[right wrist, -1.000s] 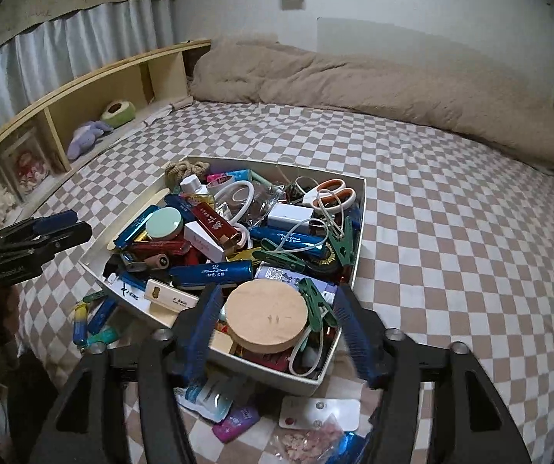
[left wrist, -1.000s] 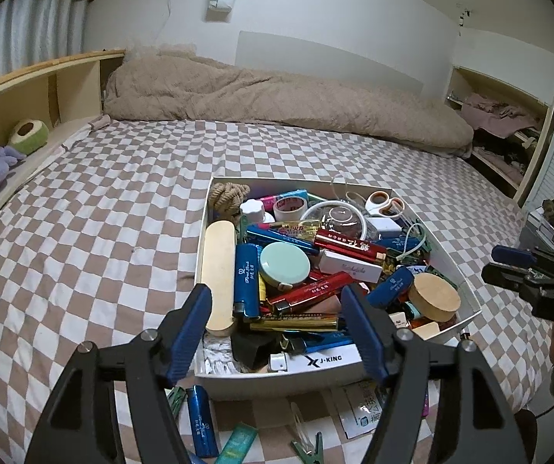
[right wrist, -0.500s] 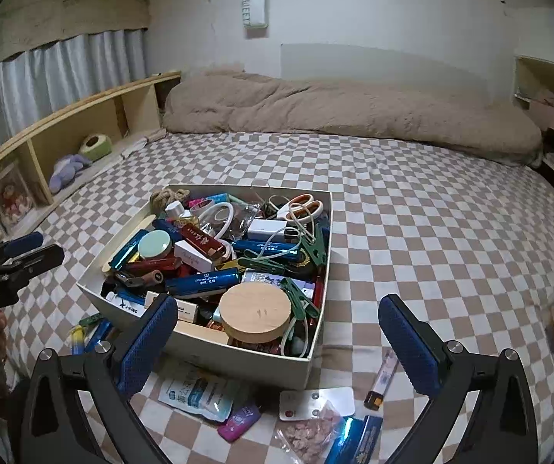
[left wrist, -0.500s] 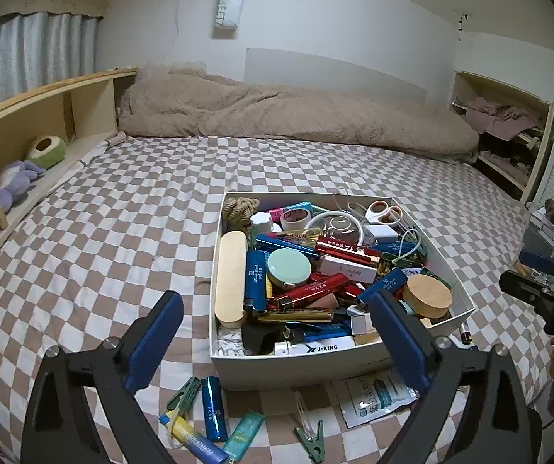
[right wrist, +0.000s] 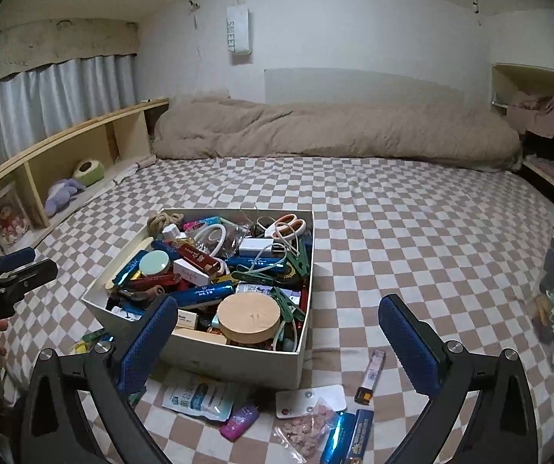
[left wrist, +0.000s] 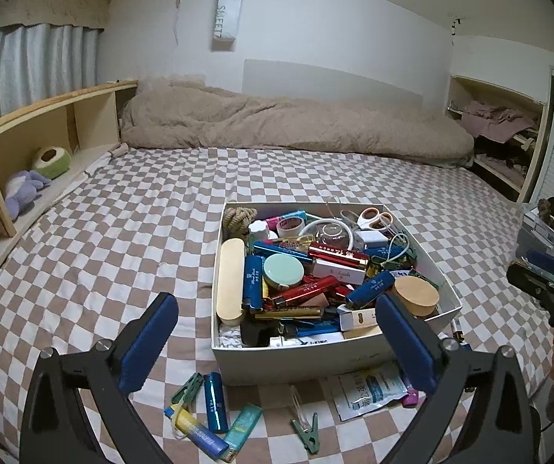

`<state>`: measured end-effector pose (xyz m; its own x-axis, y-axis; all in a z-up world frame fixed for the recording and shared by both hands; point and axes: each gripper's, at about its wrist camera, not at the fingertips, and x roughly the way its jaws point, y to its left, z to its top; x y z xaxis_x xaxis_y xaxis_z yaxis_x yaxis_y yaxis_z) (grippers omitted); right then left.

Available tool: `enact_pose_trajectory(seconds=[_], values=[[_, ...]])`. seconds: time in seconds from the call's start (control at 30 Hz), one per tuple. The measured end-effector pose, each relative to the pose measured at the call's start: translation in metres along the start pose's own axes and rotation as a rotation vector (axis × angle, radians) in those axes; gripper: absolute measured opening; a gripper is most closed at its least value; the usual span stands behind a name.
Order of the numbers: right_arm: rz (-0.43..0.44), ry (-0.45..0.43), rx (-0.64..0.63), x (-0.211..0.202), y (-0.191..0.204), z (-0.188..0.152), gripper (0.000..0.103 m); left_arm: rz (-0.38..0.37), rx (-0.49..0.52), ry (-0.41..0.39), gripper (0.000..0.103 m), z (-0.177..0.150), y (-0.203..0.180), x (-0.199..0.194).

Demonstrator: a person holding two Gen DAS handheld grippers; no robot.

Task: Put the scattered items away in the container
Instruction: 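Withdraw both tools from the box back toward the scattered items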

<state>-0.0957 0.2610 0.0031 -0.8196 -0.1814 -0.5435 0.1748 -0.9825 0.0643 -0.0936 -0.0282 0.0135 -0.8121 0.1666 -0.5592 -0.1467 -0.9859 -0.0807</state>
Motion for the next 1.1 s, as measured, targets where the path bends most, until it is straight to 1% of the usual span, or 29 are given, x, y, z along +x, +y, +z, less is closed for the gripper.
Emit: enact_pose_trajectory(seconds=[0.47,0.93,1.1], values=[[-0.003,-0.046,0.033,-0.029,0.001,-0.004,0.103,0.014,0.013,-0.051,0.103,0.001,-0.004,-0.029],[-0.035,-0.059,0.072,-0.044,-0.003,-0.026,0.103,0.036,0.008,-0.063,0.103,-0.013,-0.001,-0.045],[-0.045,-0.059,0.086,-0.046,-0.003,-0.036,0.103,0.07,0.01,-0.059,0.103,-0.023,0.001,-0.046]])
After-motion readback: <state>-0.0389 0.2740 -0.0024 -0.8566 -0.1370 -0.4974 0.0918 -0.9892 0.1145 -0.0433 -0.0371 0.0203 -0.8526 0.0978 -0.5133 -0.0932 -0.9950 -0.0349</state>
